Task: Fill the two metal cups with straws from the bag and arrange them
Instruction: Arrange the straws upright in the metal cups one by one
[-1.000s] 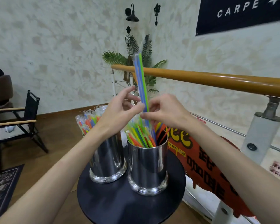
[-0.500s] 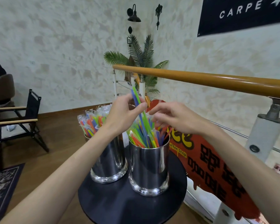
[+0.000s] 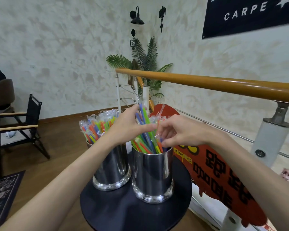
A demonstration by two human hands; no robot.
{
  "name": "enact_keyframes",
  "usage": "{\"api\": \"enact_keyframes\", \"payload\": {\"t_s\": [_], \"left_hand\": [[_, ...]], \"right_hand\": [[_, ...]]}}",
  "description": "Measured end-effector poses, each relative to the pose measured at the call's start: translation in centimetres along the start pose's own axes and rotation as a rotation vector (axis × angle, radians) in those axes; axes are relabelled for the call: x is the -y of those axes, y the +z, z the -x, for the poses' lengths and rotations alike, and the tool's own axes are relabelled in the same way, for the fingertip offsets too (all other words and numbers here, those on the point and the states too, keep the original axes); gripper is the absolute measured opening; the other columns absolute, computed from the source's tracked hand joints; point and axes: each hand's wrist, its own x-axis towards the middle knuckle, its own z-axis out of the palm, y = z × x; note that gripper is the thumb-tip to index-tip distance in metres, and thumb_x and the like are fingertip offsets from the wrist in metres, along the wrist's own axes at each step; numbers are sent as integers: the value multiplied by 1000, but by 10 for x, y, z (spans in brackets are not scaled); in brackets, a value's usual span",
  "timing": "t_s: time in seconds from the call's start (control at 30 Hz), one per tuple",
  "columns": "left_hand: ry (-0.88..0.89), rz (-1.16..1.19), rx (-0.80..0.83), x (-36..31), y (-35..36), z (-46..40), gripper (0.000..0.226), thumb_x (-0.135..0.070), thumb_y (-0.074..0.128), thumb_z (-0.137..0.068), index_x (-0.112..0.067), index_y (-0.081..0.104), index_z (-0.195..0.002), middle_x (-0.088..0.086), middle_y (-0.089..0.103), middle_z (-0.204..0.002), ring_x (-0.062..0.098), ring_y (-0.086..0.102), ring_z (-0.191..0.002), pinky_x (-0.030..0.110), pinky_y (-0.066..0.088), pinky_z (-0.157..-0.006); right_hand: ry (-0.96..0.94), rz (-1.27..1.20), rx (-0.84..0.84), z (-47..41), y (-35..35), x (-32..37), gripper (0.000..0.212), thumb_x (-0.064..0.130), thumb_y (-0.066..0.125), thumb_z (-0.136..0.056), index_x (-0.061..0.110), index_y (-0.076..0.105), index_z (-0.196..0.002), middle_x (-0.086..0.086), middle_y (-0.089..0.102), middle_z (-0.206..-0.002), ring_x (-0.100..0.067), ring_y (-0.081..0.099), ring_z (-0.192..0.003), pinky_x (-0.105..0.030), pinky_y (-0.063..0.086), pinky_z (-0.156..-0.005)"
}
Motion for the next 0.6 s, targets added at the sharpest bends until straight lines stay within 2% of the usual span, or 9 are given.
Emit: {"api": "enact_keyframes", "payload": {"t_s": [0.1, 0.17, 0.23, 0.3, 0.37, 0.43, 0.53, 0.6], "left_hand": [[30, 98, -68, -1, -2, 1, 91, -47, 85, -75, -26, 37, -149, -9, 58, -104, 6, 60, -90, 32, 51, -82], [58, 168, -118, 0, -2, 1, 100, -44, 86, -74, -26, 28, -154, -4, 58, -115, 13, 62, -101, 34, 52, -92], [100, 179, -166, -1, -3, 0, 101, -39, 87, -75, -27, 27, -154, -3, 58, -118, 12, 61, -104, 28, 49, -93], [160, 92, -199, -1, -2, 1, 89, -34, 85, -78, -26, 35, -151, -6, 59, -118, 8, 58, -104, 26, 47, -93], [235, -80, -199, 3, 1, 0, 67, -37, 82, -81, -26, 52, -139, -8, 62, -119, 8, 57, -109, 36, 47, -99], [253, -217, -132, 7, 3, 0, 48, -48, 76, -83, -29, 63, -125, -11, 66, -120, 10, 59, -112, 47, 46, -101], [185, -362, 29, 7, 4, 3, 35, -53, 61, -93, -32, 67, -121, -10, 61, -132, 13, 52, -125, 52, 35, -110], [176, -380, 72, 6, 4, 5, 36, -53, 51, -98, -33, 67, -123, -8, 56, -139, 15, 45, -132, 50, 29, -111]], "right_hand": [[-11, 5, -39, -2, 0, -2, 15, 7, 80, -83, 17, 74, -94, 4, 75, -87, -3, 71, -80, -23, 58, -78], [-14, 5, -100, -3, 0, -3, 12, 9, 80, -83, 18, 75, -89, 5, 76, -84, -4, 71, -78, -29, 60, -77], [-2, -31, -182, -4, -2, -5, 11, 9, 79, -83, 18, 76, -88, 4, 76, -82, -5, 71, -76, -34, 60, -76], [20, -85, -244, -6, -6, -6, 11, 8, 77, -84, 18, 76, -90, 2, 76, -82, -9, 72, -75, -36, 60, -74], [52, -154, -282, -9, -9, -7, 10, 6, 74, -86, 15, 75, -91, -3, 77, -84, -18, 74, -77, -41, 62, -74], [93, -248, -325, -11, -10, -6, 7, 4, 73, -88, 10, 74, -92, -10, 77, -86, -23, 74, -80, -40, 63, -72], [126, -328, -359, -11, -9, -3, 5, 4, 71, -89, 4, 73, -93, -11, 75, -82, -21, 75, -77, -38, 63, -66], [136, -325, -352, -10, -8, 0, 2, 6, 72, -90, 5, 73, -91, -6, 75, -76, -18, 75, -73, -37, 63, -62]]}}
